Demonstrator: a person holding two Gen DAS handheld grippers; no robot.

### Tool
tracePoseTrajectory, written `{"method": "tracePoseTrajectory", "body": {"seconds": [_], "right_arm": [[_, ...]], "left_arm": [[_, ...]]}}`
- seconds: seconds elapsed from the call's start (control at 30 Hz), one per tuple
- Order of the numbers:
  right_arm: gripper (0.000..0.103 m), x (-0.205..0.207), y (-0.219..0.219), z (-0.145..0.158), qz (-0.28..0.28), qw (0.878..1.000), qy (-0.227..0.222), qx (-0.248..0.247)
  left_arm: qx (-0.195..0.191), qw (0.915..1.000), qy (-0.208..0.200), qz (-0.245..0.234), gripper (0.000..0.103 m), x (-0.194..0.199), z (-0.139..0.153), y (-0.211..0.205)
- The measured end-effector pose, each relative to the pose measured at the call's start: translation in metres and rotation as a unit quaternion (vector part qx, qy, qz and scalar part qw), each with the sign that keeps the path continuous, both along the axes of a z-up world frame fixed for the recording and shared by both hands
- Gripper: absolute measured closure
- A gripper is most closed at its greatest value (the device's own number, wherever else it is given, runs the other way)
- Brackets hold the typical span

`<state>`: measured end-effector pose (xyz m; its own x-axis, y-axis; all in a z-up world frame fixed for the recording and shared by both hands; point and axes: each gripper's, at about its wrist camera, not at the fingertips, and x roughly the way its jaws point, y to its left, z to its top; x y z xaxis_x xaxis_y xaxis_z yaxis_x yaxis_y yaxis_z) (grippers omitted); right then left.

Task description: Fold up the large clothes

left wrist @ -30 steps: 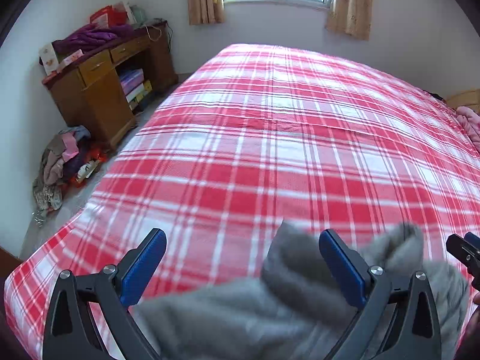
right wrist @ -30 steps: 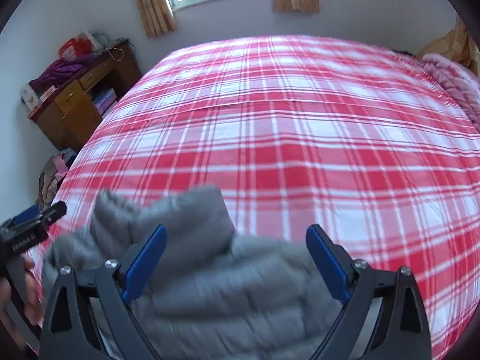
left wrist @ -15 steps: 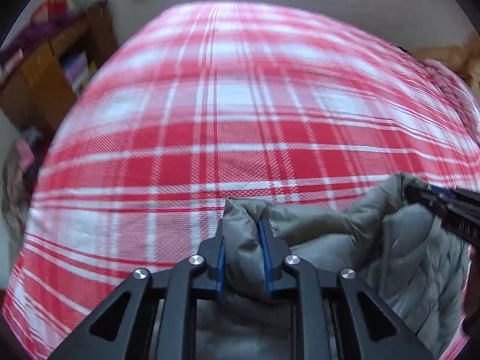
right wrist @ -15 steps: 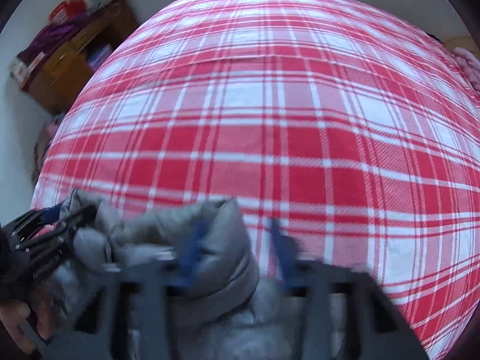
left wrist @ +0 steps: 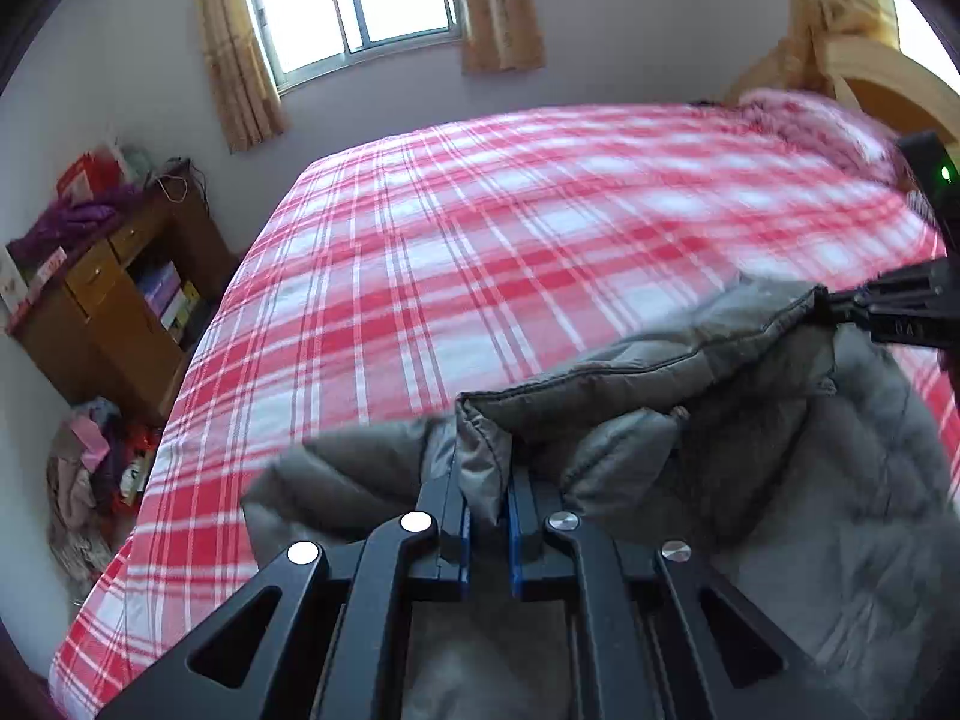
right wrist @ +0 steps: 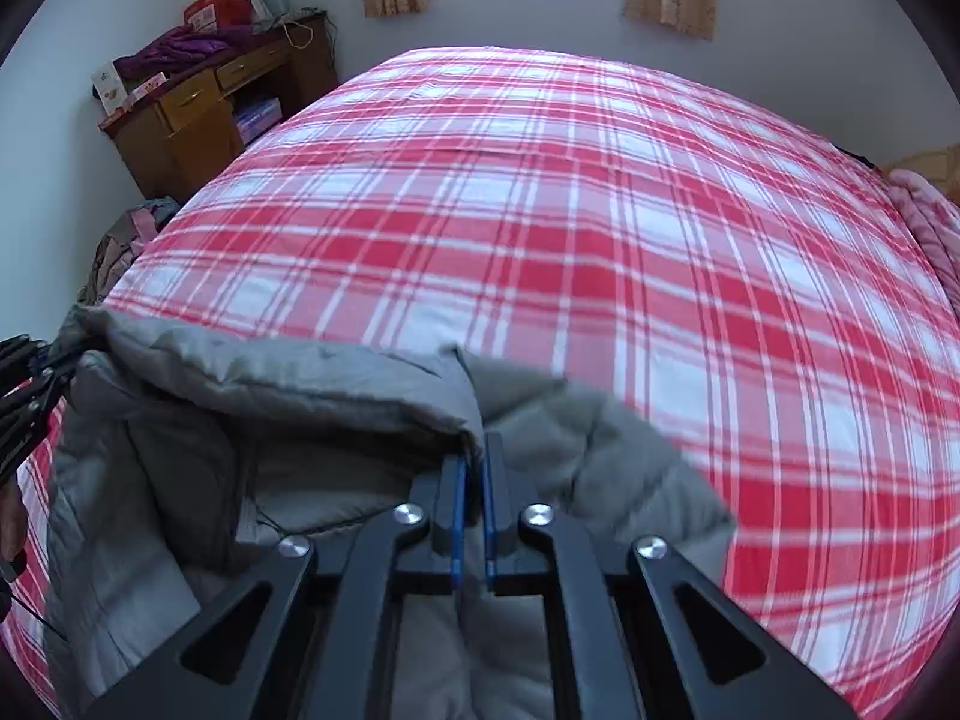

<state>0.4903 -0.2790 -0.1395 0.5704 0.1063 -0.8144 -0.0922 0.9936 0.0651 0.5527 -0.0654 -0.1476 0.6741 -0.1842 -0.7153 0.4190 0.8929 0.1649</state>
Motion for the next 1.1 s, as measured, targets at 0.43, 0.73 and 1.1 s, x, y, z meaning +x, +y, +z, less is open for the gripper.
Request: {"method": "tracePoseTrajectory", "body": {"seconds": [0.43, 0.73, 1.1], "right_arm": [[0.097, -0.016, 0.001, -0.047, -0.013, 0.999, 0.010, -0.029], [0.064, -0.049, -0.013, -0.030, 0.008, 1.000, -0.002, -0.027], [0.062, -0.030, 0.001, 0.034, -0.020, 0.994, -0.104, 0.035]], "left_arm": [[0.023, 0.9994, 0.015, 0.020, 0.087, -0.012, -0.038, 0.007], [-0.003, 0.9966, -0.072, 0.040, 0.013, -0.056, 0.019, 0.042], [-0.164, 0.9781, -0.009, 0.128, 0.013, 0.018, 0.033, 0.020]]}}
